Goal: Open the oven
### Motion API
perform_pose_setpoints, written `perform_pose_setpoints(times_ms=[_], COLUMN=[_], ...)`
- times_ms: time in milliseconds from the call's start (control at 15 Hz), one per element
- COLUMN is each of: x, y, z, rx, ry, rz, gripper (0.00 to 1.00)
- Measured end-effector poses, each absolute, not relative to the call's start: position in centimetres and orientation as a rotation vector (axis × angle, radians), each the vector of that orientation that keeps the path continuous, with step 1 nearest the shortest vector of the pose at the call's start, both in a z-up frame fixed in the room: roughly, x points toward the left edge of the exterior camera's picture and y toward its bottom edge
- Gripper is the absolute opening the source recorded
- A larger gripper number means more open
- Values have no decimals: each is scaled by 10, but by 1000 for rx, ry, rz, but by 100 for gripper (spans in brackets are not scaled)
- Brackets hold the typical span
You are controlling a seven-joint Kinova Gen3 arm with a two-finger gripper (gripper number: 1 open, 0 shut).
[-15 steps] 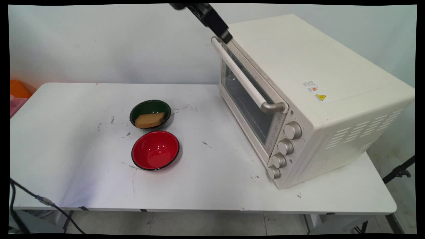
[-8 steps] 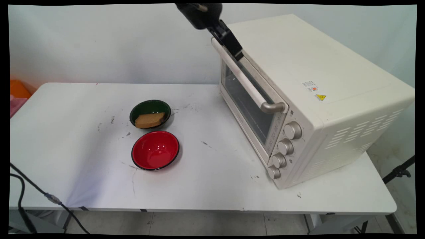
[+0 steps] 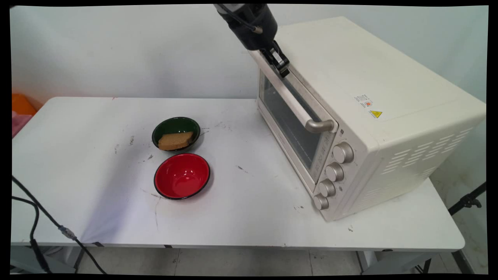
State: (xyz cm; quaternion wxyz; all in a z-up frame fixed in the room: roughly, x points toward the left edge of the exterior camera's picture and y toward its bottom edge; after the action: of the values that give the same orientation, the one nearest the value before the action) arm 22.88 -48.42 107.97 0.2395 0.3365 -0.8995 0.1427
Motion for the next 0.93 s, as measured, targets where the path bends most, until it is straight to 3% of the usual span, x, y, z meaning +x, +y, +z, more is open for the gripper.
perform_pose_setpoints(times_ms=[933], x=[225], y=[-488], z=[1039], rx=[961], ry=[-2537], rz=[335], gripper=[0])
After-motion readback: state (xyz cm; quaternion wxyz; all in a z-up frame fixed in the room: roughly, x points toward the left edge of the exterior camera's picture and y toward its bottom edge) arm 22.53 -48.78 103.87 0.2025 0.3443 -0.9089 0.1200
